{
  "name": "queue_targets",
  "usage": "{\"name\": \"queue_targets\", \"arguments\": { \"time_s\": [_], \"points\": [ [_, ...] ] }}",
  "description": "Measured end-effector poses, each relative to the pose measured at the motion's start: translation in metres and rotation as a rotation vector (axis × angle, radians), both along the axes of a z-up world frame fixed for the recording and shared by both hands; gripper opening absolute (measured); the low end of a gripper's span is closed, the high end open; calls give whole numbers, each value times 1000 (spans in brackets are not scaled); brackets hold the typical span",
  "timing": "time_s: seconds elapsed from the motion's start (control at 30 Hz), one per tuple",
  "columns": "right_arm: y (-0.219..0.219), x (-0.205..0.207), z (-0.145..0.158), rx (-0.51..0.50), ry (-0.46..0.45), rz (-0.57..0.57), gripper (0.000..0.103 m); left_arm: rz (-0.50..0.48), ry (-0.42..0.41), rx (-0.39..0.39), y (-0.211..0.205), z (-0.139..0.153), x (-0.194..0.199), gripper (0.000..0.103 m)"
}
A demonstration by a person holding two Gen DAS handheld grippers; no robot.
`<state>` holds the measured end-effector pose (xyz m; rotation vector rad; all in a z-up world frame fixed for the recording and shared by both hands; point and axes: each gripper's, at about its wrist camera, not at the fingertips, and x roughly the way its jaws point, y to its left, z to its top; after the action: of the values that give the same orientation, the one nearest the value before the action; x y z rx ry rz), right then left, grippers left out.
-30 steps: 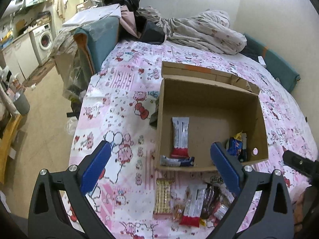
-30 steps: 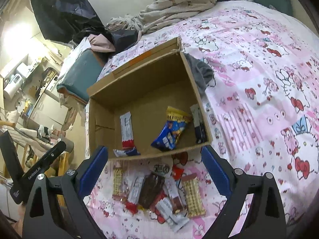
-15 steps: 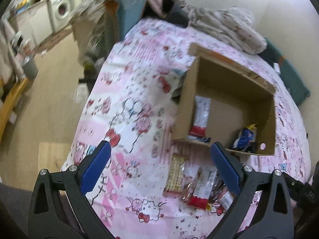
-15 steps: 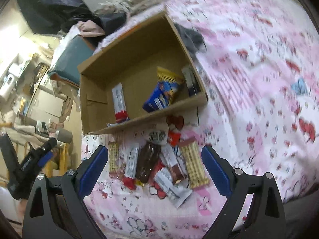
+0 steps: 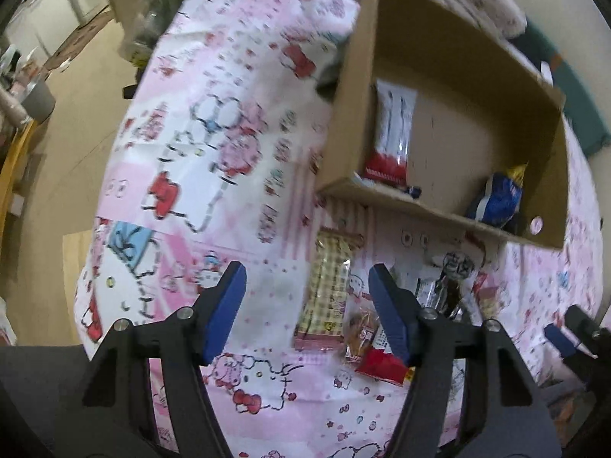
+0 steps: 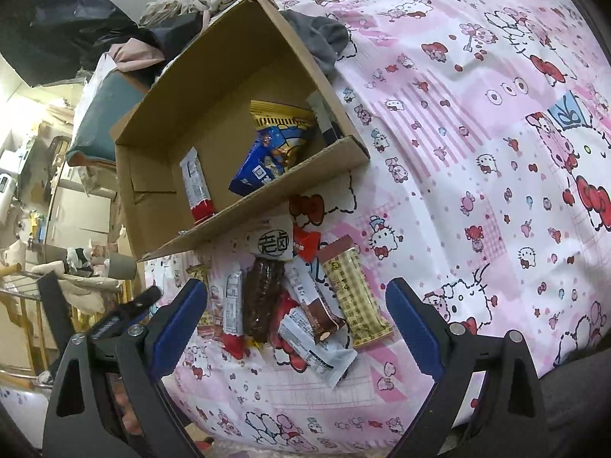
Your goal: Organize snacks
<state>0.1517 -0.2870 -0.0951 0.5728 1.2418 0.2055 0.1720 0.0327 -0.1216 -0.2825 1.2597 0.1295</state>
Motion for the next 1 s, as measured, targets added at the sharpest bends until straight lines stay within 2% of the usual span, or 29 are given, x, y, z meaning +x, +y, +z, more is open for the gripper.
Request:
{"name": "queue_targets", "arguments": {
  "time_s": [0.13,0.23,0.47,0.5,0.53,0.57,0.73,0.87,1.0],
  "points": [
    [-4,0,-3,-30,2,5,97,-61,63,48,-14,-21,10,62],
    [-7,-1,-4,-62,5,11,97,-90,108,83,-21,-35,11,51],
    [-6,-1,-5,-92,7,30,97,-177,151,142,-40,-56,14,50],
    [-6,-1,-5,-96,7,29,97,-194,145,172,-44,-56,14,43],
    [-6,-1,-5,-100,8,28,97,-206,144,202,-47,-55,13,23],
    [-6,-1,-6,-103,10,28,97,-214,147,232,-49,-53,11,23],
    [-5,0,-9,-120,26,26,97,-156,155,177,-38,-37,1,23],
    [-8,4,-15,-126,60,6,97,-101,123,94,-21,-11,-15,23],
    [-15,10,-24,-180,95,-33,96,-116,95,93,-18,11,-29,23]
  ]
}}
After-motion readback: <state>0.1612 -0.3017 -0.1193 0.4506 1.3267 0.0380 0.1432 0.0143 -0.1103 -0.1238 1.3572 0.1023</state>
